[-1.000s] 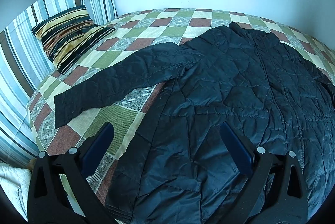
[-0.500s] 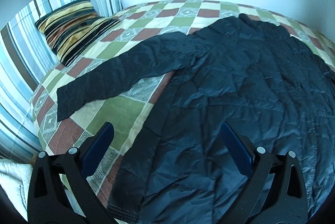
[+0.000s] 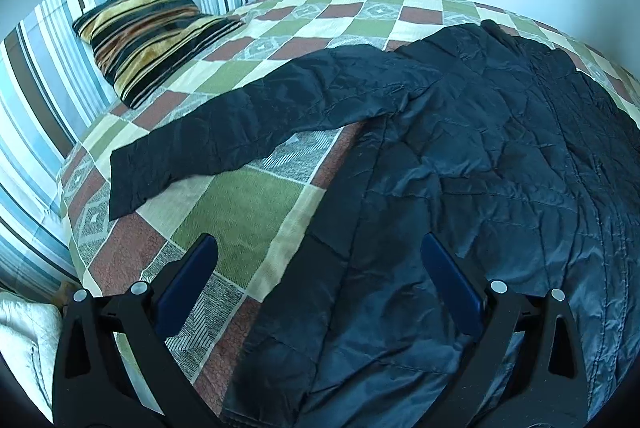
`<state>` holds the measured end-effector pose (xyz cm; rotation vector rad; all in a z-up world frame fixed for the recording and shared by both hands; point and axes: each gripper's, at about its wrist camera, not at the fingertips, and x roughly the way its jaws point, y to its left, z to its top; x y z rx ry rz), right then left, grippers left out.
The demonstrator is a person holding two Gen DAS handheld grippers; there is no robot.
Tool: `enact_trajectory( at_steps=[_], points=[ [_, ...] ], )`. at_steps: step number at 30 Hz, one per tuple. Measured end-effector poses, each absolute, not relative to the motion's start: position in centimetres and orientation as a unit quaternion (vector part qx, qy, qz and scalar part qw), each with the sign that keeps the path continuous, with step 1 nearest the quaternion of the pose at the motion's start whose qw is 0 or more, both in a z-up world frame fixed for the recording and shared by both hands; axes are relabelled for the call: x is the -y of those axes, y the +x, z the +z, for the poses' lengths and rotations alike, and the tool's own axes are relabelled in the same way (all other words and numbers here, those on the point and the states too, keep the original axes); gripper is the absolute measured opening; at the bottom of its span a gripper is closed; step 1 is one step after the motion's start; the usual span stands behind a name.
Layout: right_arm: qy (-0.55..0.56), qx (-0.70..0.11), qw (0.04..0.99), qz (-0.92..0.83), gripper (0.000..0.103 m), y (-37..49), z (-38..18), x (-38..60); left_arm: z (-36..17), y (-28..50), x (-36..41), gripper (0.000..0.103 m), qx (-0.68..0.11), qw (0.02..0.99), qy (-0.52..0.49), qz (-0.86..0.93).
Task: Fold large clothes
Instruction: 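Lift the sleeve and fold it across the jacket body with the right gripper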
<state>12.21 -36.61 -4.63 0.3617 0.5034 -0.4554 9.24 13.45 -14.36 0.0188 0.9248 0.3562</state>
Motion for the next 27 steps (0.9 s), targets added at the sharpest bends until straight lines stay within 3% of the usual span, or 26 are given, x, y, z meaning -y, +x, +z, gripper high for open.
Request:
enact_trajectory(
  at_steps=[16, 27],
  points=[
    [-0.004, -0.321, 0.947, -0.018, 0.008, 23.6, -8.9, 12.4, -15.6, 10.0, -15.6, 0.101, -0.452, 0.876, -0.01, 0.167],
    [-0.085, -0.419, 0.901, 0.069, 0.008, 26.0, -15.2, 4.8, -16.0, 10.2, -15.4, 0.101, -0.456, 0.876, -0.009, 0.155]
  ],
)
